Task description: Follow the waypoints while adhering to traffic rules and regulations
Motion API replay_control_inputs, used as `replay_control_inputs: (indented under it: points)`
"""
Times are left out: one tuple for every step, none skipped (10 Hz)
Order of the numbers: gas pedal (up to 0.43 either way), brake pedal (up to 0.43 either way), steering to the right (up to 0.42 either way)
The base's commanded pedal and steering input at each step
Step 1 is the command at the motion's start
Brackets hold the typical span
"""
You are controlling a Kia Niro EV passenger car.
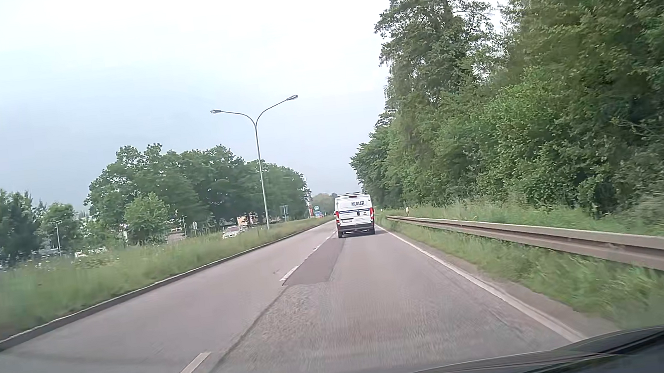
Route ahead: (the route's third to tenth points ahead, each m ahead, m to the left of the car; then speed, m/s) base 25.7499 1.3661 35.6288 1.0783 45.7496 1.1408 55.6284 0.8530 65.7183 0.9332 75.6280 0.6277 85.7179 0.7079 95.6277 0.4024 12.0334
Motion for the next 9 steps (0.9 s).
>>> replay_control_inputs:
  points:
    - [0.189,0.0,-0.001]
    - [0.189,0.0,-0.001]
    - [0.189,0.0,-0.001]
    - [0.189,0.0,0.0]
    - [0.189,0.0,0.0]
    - [0.189,0.0,0.0]
    - [0.189,0.0,0.0]
    - [0.177,0.0,0.001]
    - [0.177,0.0,0.002]
